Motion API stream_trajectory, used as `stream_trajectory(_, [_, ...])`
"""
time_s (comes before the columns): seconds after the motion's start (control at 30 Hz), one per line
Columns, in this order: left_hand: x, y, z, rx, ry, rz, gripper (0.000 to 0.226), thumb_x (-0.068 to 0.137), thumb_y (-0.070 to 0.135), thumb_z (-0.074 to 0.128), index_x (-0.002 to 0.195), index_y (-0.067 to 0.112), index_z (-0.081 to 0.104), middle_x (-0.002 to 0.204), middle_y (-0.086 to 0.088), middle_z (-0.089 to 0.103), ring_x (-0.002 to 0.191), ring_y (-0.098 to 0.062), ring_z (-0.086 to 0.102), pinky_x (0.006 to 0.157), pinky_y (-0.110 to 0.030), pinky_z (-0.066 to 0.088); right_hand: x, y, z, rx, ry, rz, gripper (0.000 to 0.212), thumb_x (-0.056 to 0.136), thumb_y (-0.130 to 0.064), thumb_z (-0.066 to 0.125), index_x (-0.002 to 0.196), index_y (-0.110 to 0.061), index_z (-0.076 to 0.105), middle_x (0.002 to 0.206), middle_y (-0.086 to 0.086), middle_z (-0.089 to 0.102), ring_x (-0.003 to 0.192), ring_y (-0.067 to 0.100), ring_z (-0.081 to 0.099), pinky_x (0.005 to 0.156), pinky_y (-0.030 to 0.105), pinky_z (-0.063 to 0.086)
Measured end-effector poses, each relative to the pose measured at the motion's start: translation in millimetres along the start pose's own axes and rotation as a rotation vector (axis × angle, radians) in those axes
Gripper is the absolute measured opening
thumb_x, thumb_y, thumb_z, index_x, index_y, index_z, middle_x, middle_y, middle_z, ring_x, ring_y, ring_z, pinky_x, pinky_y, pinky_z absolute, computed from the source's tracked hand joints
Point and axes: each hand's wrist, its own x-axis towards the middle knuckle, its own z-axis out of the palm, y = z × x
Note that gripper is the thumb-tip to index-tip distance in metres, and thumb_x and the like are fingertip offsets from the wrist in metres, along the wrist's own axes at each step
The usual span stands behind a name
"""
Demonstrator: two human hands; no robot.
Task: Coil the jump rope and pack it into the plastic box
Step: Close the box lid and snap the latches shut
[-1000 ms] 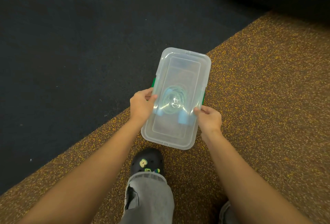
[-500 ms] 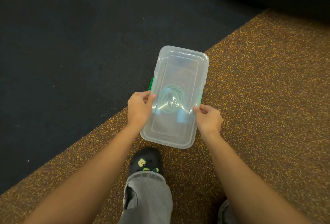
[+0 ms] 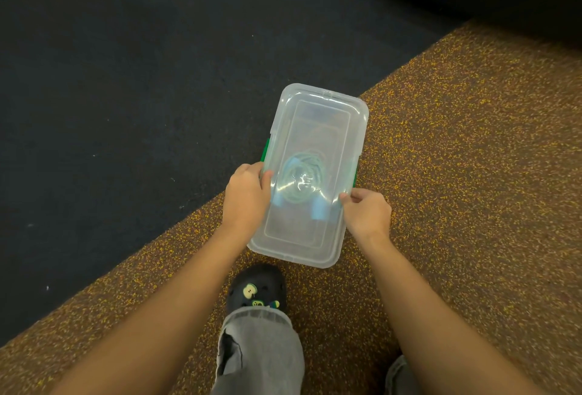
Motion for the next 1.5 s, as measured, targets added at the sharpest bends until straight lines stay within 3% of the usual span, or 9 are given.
stream_trajectory(0.3, [3.4, 1.1, -1.0, 0.031, -0.041, -0.047, 0.027, 0.093, 0.022, 0.047, 0.085, 0.004, 0.065, 0.078, -0.010, 0.054, 0.057, -0.008, 0.043, 0.049, -0.018, 0.029, 2.4, 2.9, 0.4, -0.122, -0.061, 0.027, 0.026, 0.093, -0.018, 0.050, 0.105, -0.003, 0.068, 0.105, 0.015, 0.069, 0.076, 0.019, 0.055, 0.069, 0.024, 0.045])
stream_trajectory(0.4, [6.5, 2.4, -4.0, -0.060, -0.062, -0.143, 0.029, 0.093, 0.024, 0.049, 0.095, 0.004, 0.070, 0.084, -0.014, 0.069, 0.067, -0.015, 0.055, 0.062, -0.026, 0.044, 3.1, 3.1, 0.4, -0.097, -0.053, -0.019, 0.028, 0.094, -0.020, 0.050, 0.112, -0.005, 0.066, 0.108, 0.012, 0.069, 0.075, 0.015, 0.051, 0.070, 0.020, 0.040])
stream_trajectory(0.63, [14.8, 3.3, -8.7, -0.219, -0.132, -0.309, 0.029, 0.088, 0.027, 0.060, 0.107, 0.007, 0.068, 0.090, -0.002, 0.063, 0.086, -0.015, 0.057, 0.074, -0.027, 0.043, 13.8, 9.4, 5.3, 0.013, -0.040, 0.048, 0.028, 0.088, -0.025, 0.059, 0.106, -0.006, 0.066, 0.106, 0.010, 0.068, 0.090, 0.023, 0.060, 0.086, 0.029, 0.047])
stream_trajectory(0.8, [30.2, -11.7, -12.5, -0.486, -0.308, -0.542, 0.061, 0.079, 0.029, 0.071, 0.130, 0.012, 0.044, 0.132, -0.012, 0.049, 0.115, -0.023, 0.050, 0.097, -0.034, 0.042, 22.0, 16.2, 8.2, 0.163, -0.100, 0.156, 0.016, 0.084, -0.028, 0.064, 0.094, -0.016, 0.061, 0.111, 0.007, 0.063, 0.097, 0.024, 0.059, 0.088, 0.038, 0.050])
stream_trajectory(0.97, [36.9, -15.9, -17.0, -0.657, -0.555, -0.574, 0.078, 0.085, 0.022, 0.064, 0.147, 0.017, 0.017, 0.147, -0.012, 0.038, 0.132, -0.026, 0.039, 0.112, -0.044, 0.030, 29.6, 23.5, 3.4, 0.403, -0.263, 0.311, 0.068, 0.082, -0.025, 0.068, 0.138, -0.018, 0.031, 0.138, 0.012, 0.046, 0.117, 0.026, 0.049, 0.103, 0.044, 0.038])
stream_trajectory(1.1, [37.0, -21.3, -14.4, -0.652, -0.513, -0.507, 0.075, 0.084, 0.021, 0.065, 0.146, 0.013, 0.024, 0.130, -0.007, 0.053, 0.117, -0.021, 0.053, 0.104, -0.041, 0.041, 28.9, 35.8, 0.1, 0.666, -0.439, 0.343, 0.081, 0.084, -0.020, 0.065, 0.147, -0.021, 0.014, 0.145, 0.012, 0.041, 0.129, 0.028, 0.044, 0.112, 0.050, 0.031])
stream_trajectory(1.2, [27.5, -16.4, -13.7, -0.579, -0.381, -0.354, 0.055, 0.086, 0.020, 0.063, 0.136, 0.013, 0.041, 0.105, 0.001, 0.058, 0.093, -0.008, 0.057, 0.078, -0.018, 0.050, 26.2, 39.0, 4.5, 0.719, -0.402, 0.279, 0.068, 0.085, -0.018, 0.063, 0.143, -0.013, 0.028, 0.130, 0.005, 0.056, 0.115, 0.021, 0.057, 0.105, 0.045, 0.042])
stream_trajectory(1.3, [16.3, -8.6, -8.8, -0.610, -0.261, -0.247, 0.036, 0.089, 0.019, 0.058, 0.124, 0.013, 0.054, 0.098, 0.006, 0.062, 0.085, -0.002, 0.059, 0.073, -0.021, 0.053, 20.8, 31.6, 9.1, 0.578, -0.247, 0.128, 0.045, 0.087, -0.017, 0.060, 0.130, -0.012, 0.046, 0.111, -0.001, 0.063, 0.100, 0.014, 0.061, 0.093, 0.035, 0.051])
stream_trajectory(1.5, [22.4, -10.5, -10.7, -0.929, -0.324, -0.545, 0.027, 0.096, 0.032, 0.044, 0.097, 0.017, 0.065, 0.100, -0.001, 0.069, 0.095, -0.014, 0.065, 0.077, -0.029, 0.052, 27.5, 24.7, 3.6, 0.944, -0.321, 0.278, 0.033, 0.096, -0.035, 0.041, 0.116, -0.013, 0.054, 0.117, 0.010, 0.064, 0.108, 0.022, 0.061, 0.094, 0.042, 0.050])
